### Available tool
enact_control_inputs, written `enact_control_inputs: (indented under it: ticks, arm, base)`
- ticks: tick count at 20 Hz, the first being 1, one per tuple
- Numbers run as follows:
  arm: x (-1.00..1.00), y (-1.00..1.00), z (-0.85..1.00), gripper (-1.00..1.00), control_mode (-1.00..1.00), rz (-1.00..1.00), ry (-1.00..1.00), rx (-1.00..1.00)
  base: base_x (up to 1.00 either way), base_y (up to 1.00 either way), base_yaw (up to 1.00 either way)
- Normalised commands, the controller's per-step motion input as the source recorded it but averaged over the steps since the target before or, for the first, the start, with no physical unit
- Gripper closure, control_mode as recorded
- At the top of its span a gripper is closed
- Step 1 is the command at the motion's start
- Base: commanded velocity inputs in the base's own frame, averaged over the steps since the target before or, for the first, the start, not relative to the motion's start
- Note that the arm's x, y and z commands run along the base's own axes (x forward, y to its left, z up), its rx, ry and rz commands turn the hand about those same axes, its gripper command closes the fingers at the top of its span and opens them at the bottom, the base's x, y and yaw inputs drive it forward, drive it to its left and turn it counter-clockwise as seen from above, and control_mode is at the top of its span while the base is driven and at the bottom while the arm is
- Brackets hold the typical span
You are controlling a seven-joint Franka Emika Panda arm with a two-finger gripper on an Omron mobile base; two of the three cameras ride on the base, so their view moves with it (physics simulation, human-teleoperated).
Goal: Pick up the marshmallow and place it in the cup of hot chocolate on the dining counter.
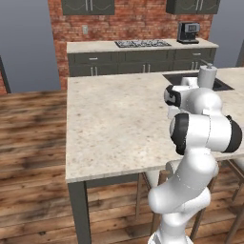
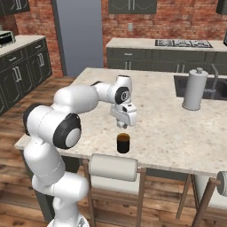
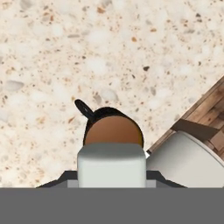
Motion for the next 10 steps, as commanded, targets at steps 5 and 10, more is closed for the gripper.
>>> enact_control_inputs:
  ticks: [5,10]
  arm:
    - [0.00,0.00,-0.03,1.00,-1.00,0.00,0.00,0.00]
    - [0.00,0.00,-0.23,1.00,-1.00,0.00,0.00,0.00]
  base:
    - [0.00,0.00,0.00]
    - [0.00,0.00,0.00]
